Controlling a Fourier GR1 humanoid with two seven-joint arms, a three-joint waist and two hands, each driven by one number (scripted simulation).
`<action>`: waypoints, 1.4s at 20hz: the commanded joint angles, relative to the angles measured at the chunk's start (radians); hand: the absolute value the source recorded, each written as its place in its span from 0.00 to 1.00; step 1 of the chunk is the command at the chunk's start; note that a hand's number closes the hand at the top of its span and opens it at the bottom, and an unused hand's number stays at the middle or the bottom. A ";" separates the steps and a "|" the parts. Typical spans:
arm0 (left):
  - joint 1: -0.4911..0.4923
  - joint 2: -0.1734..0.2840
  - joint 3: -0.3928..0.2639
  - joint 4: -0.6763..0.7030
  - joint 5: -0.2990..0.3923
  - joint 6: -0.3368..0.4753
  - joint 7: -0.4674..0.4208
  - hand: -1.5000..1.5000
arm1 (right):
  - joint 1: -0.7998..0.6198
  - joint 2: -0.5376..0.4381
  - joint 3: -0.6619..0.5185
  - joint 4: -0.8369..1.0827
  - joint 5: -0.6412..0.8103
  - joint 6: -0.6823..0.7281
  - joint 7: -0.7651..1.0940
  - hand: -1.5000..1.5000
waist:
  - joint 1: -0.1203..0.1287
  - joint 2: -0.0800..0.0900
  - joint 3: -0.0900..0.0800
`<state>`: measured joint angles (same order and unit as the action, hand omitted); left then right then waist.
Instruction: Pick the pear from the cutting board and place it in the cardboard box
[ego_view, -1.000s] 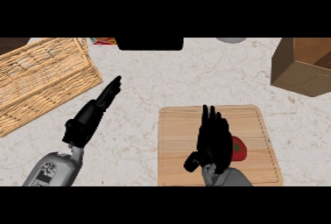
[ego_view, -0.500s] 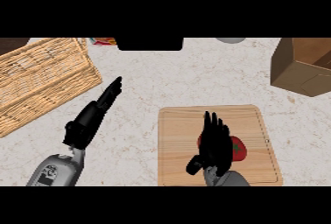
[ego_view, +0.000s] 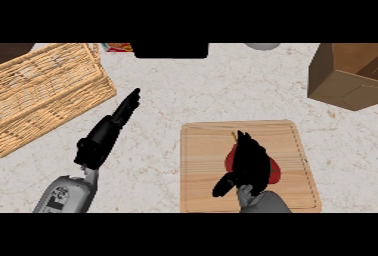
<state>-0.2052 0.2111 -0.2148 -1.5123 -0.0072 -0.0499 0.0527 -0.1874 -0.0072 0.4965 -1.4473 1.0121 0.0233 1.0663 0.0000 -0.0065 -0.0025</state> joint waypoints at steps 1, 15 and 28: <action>-0.031 -0.057 -0.024 0.000 -0.056 0.032 0.041 0.50 | -0.023 0.007 0.019 0.024 -0.018 0.021 0.099 1.00 | 0.001 0.006 0.003; 0.003 -0.037 0.028 -0.028 -0.040 -0.019 0.036 0.50 | -0.050 -0.407 -0.154 0.006 -0.152 0.091 -0.604 1.00 | -0.005 0.009 0.004; -0.008 -0.030 0.071 -0.051 -0.025 -0.062 0.074 0.50 | -0.048 -0.563 -0.345 -0.294 -0.150 0.080 -0.676 1.00 | -0.010 0.003 0.002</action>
<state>-0.1842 0.1734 -0.1684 -1.5643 -0.0502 -0.0902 0.1023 -0.2100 -0.5309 0.2078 -1.5962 0.9130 0.0089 0.3684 -0.0074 -0.0028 0.0000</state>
